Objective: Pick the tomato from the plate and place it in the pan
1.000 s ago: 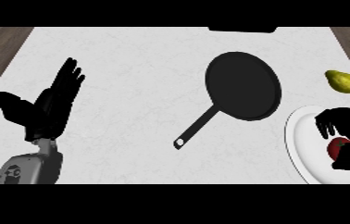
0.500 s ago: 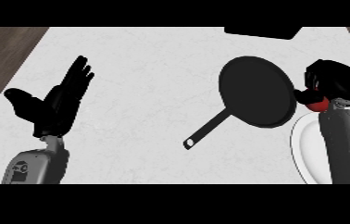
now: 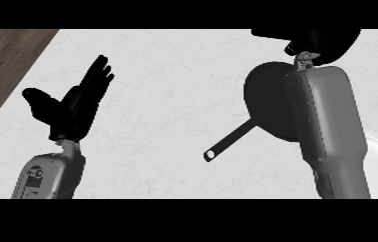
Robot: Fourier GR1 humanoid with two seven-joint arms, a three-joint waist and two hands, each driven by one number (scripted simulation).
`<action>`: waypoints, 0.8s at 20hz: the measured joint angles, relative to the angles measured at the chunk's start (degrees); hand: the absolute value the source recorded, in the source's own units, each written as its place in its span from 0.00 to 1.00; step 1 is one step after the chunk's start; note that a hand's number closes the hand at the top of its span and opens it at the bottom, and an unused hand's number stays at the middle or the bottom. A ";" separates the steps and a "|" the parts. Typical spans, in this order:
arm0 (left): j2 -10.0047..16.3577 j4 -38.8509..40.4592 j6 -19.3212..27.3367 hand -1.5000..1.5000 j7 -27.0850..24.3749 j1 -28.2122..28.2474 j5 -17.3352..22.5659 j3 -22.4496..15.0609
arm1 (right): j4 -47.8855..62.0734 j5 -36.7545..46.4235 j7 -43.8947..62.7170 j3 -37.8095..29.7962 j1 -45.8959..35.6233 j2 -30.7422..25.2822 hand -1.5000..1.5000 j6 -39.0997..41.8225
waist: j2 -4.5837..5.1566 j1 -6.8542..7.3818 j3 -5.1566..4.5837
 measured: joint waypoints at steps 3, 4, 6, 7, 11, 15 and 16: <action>0.21 0.27 -0.18 0.50 0.14 -0.29 0.17 0.24 | 3.28 4.34 8.09 1.39 -6.10 2.45 1.00 -0.30 | 0.20 -0.07 0.22; 0.18 0.40 -0.13 0.50 0.20 -0.44 0.26 0.36 | 4.62 5.43 9.82 1.85 -7.79 2.92 1.00 -0.70 | 0.26 -0.27 0.29; 0.19 0.76 0.20 0.50 -0.12 -0.22 0.06 0.69 | 7.38 7.12 12.41 2.48 -10.06 3.55 1.00 -1.62 | 0.35 -0.89 0.40; 0.17 0.79 0.46 0.50 -0.19 -0.28 -0.13 0.77 | 8.63 7.46 13.44 2.76 -11.43 3.76 1.00 -1.88 | 0.31 -1.23 0.46; 0.23 0.43 0.98 0.50 -0.58 0.93 -0.15 1.50 | 12.42 8.59 16.11 2.93 -14.54 4.22 1.00 -3.51 | 0.00 -3.16 0.61; 0.76 0.26 1.63 0.50 -0.25 1.16 0.07 2.95 | 14.15 9.83 16.70 2.39 -14.14 4.41 1.00 -6.04 | -0.26 -5.30 0.71; 1.04 0.84 1.31 0.50 -1.02 1.63 0.24 3.43 | 14.00 9.78 16.77 2.54 -13.65 4.43 1.00 -6.55 | -0.32 -5.76 0.72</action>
